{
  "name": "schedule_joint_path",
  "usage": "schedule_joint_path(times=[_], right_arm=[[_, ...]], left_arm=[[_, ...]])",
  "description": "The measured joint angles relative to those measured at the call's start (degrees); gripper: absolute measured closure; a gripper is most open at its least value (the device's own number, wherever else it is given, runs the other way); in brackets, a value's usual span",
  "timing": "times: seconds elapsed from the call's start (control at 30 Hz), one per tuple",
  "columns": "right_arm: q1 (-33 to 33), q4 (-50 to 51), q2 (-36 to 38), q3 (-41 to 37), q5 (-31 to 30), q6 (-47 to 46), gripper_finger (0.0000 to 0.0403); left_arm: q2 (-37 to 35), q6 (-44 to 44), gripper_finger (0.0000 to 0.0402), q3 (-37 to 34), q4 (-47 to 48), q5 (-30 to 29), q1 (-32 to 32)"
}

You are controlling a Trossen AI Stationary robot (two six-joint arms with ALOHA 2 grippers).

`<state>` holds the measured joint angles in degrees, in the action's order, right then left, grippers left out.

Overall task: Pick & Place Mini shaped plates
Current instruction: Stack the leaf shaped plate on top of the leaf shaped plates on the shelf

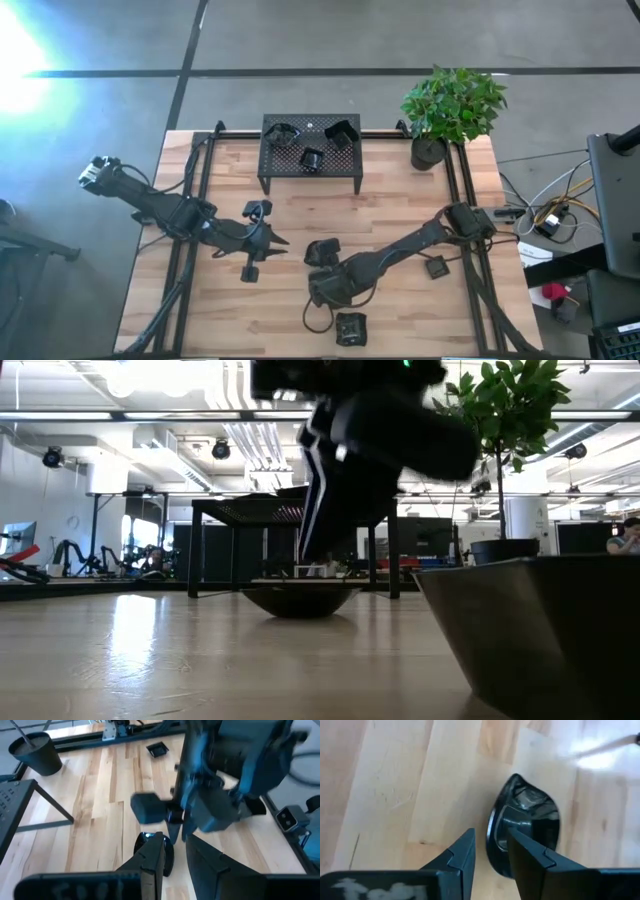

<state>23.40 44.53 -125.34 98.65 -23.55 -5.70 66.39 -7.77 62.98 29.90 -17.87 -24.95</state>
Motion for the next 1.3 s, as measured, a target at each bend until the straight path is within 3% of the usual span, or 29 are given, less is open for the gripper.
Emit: schedule_joint_path(times=[0.4,0.63,1.07,1.3], right_arm=[[0.9,22.5,0.1,14.9,-0.7,-3.8,0.0307],[2.3,29.3,0.6,19.3,-3.7,-5.0,0.0314],[4.0,32.1,1.8,20.6,-4.1,-6.4,0.0317],[4.6,32.4,2.1,20.5,-5.3,-6.3,0.0326]], left_arm=[[1.4,0.3,0.0326,-2.8,1.6,-0.2,0.0],[3.9,-3.5,0.0326,-6.9,-0.8,-2.1,0.0],[10.9,-16.0,0.0326,-13.6,-16.0,-6.8,1.5],[16.9,-22.5,0.0326,-14.0,-16.4,-7.1,4.7]])
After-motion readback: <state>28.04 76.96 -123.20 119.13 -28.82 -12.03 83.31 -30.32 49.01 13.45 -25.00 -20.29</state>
